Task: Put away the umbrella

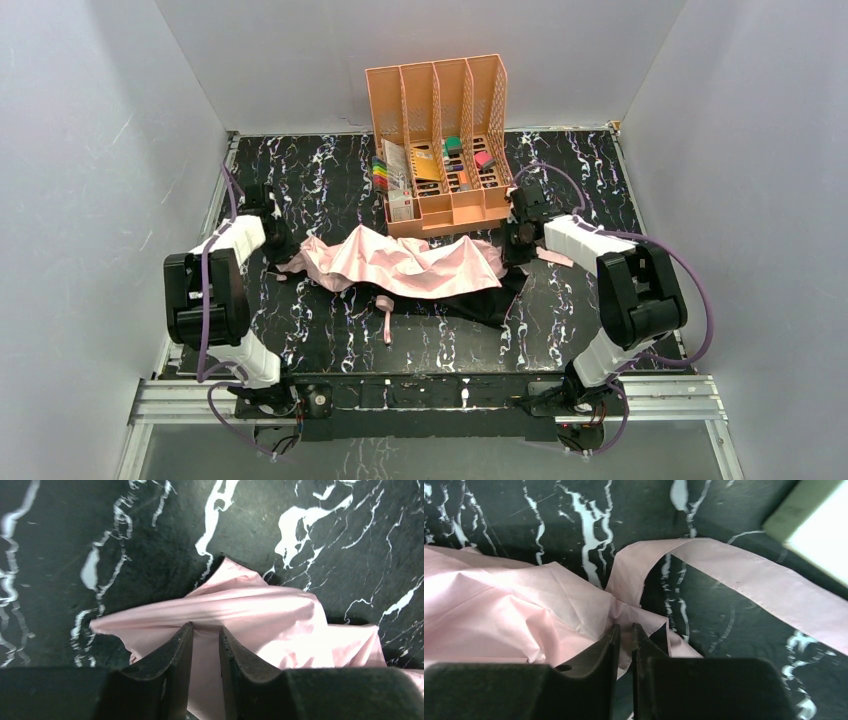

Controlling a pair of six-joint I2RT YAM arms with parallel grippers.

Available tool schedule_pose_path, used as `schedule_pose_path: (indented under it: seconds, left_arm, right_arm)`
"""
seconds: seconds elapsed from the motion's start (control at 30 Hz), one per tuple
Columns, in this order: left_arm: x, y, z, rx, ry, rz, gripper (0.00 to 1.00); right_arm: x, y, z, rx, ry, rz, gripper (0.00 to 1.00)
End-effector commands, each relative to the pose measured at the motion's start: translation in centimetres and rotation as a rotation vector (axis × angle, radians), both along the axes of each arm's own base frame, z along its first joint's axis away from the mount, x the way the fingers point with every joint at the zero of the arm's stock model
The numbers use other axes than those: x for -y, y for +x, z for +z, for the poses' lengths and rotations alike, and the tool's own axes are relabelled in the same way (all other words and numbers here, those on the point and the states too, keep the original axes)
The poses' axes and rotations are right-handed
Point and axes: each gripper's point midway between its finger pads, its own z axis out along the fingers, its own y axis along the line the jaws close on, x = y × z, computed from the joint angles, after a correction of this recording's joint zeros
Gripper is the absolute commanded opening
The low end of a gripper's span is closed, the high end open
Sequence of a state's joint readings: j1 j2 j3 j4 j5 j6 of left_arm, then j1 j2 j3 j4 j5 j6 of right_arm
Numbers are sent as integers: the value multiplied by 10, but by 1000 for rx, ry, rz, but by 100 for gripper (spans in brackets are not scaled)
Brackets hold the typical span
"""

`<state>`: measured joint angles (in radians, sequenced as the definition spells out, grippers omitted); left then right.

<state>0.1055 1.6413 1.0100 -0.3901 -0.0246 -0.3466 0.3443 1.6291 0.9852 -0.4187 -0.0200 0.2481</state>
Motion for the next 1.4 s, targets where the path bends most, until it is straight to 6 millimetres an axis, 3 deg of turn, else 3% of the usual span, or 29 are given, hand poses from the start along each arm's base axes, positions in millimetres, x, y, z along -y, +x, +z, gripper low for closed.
schedule_pose_path:
  seconds: [0.0, 0.17, 0.23, 0.33, 0.5, 0.83, 1.03, 1.23, 1.37]
  left_arm:
    - [34, -29, -14, -21, -168, -68, 24]
    - [72, -38, -6, 22, -301, -112, 25]
    - [106, -44, 2, 55, -342, -207, 26]
    - [143, -46, 13, 109, -412, -318, 26]
    - [185, -50, 30, 172, -467, -472, 26]
    - [250, -69, 45, 217, -563, -687, 26]
    - [288, -81, 48, 226, -607, -797, 26]
    - [303, -81, 48, 214, -632, -849, 27]
    - [309, -67, 56, 231, -608, -899, 29]
  right_arm:
    - [-28, -24, -1, -44, 140, 29, 23]
    - [-54, -51, -6, -86, 197, 71, 26]
    - [-79, -62, -5, -86, 216, 118, 27]
    - [-100, -65, -2, -68, 256, 144, 28]
    - [-124, -65, 1, -33, 261, 180, 29]
    - [-187, -80, 24, 29, 371, 260, 29]
    - [-223, -94, 36, 23, 527, 286, 29]
    - [-239, -111, 50, 24, 658, 325, 36]
    - [-238, -123, 53, 18, 710, 339, 38]
